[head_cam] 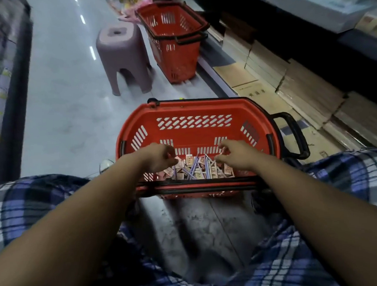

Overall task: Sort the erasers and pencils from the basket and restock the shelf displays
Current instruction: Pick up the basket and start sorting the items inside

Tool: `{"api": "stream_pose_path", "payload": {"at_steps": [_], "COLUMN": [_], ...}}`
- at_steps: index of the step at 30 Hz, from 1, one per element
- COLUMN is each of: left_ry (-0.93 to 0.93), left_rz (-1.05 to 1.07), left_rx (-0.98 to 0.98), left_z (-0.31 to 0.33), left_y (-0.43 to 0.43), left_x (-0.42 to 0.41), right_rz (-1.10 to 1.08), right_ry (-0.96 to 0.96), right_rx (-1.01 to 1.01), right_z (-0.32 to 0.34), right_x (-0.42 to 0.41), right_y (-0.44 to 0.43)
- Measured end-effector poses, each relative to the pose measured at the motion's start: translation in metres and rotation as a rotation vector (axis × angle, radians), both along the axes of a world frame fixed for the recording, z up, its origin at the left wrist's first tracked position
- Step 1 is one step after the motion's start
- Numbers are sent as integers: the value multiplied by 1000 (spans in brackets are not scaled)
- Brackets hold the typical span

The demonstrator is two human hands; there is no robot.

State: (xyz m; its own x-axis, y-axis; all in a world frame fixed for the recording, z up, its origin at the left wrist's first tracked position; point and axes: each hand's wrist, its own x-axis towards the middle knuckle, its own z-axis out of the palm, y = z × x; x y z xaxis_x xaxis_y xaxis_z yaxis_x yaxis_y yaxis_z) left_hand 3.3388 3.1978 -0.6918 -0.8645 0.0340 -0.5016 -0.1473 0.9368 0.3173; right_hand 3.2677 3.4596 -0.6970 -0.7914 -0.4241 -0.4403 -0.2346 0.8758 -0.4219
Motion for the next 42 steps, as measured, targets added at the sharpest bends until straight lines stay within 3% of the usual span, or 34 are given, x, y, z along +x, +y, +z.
{"api": "stream_pose_path", "payload": {"at_steps": [7,15,19,23,27,30,38,42], "left_ry": [-242,-525,-343,-138,-36,54,33,22], "left_rz": [28,143,177,440,518,557,576,417], "left_rx": [-106,-10,18,93,58,152,375,276], "left_z": [-85,-205,-239,-253,-245,-239,-253,-265], "left_y": [-23,-18,-15,-8,8,19,36,42], "left_x": [-80,-102,-89,-71,-63,-64,-60,-57], "right_rz": [-110,-109,-201,-203,-166,-109,89,152], "right_ry": [-250,-451,-539,-499,-406,-338,-118,-115], "right_rx": [239,359,320,243,225,266,383,303], "right_z": [-85,-190,-220,-238,-245,-242,-234,-241], "right_x": [-92,-113,-103,-85,-69,-63,-55,-57], "right_y": [-9,-42,-47,-49,-54,-57,-60,-59]}}
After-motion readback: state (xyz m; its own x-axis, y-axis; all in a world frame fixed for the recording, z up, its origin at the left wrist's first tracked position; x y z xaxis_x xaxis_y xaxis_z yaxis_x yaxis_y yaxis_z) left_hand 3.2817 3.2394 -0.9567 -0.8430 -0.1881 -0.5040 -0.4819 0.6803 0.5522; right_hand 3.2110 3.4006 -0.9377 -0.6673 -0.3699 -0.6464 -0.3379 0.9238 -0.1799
